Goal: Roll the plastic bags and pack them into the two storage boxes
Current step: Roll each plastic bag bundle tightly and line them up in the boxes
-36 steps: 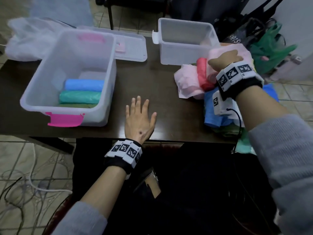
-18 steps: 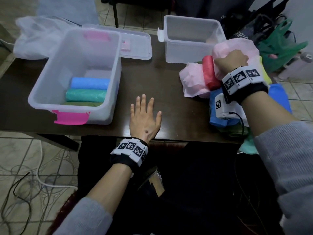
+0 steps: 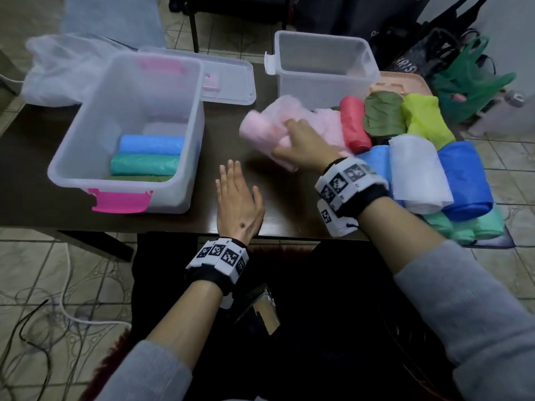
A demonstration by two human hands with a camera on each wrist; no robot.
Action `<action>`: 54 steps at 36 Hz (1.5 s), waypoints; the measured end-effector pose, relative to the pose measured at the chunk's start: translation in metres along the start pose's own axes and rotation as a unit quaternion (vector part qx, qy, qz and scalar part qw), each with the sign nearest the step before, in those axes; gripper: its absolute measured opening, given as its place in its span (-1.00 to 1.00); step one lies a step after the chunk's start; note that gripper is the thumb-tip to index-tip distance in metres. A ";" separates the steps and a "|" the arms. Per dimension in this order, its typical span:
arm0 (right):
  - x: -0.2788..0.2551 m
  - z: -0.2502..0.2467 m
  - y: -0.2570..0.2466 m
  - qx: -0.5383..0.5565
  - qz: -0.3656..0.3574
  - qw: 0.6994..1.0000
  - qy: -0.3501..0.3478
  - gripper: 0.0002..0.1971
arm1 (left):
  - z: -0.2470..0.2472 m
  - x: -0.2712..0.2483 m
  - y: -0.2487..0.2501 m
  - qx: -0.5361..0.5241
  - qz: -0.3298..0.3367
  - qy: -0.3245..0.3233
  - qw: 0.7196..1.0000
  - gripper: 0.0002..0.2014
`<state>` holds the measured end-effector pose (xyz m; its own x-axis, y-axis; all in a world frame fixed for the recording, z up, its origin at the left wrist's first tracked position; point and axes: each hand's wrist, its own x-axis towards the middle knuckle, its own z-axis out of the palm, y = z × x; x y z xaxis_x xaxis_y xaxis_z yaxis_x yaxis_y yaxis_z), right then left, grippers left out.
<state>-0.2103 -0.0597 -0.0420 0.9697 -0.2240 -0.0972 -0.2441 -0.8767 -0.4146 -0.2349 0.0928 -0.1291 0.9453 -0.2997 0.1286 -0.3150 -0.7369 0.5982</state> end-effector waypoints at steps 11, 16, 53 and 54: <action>-0.007 0.027 0.018 0.019 0.018 0.999 -0.034 -0.17 | -0.007 -0.002 0.000 -0.174 -0.032 0.059 0.982 -0.51; -0.018 0.028 0.001 0.019 -0.088 0.973 0.212 -0.51 | -0.002 0.000 -0.001 -0.040 -0.016 0.015 0.999 -0.48; -0.082 0.033 -0.021 -0.136 -0.069 0.972 -0.178 -0.49 | -0.049 0.075 0.041 -0.199 -0.202 -0.224 0.933 -0.62; -0.083 0.032 -0.020 -0.138 -0.073 0.971 -0.183 -0.49 | -0.050 0.075 0.043 -0.235 -0.197 -0.218 0.926 -0.74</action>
<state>-0.2853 -0.0095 -0.0548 0.9195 0.0325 -0.3919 -0.0488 -0.9795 -0.1956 -0.1733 0.0691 -0.0537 0.8223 -0.3556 -0.4442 0.2167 -0.5261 0.8223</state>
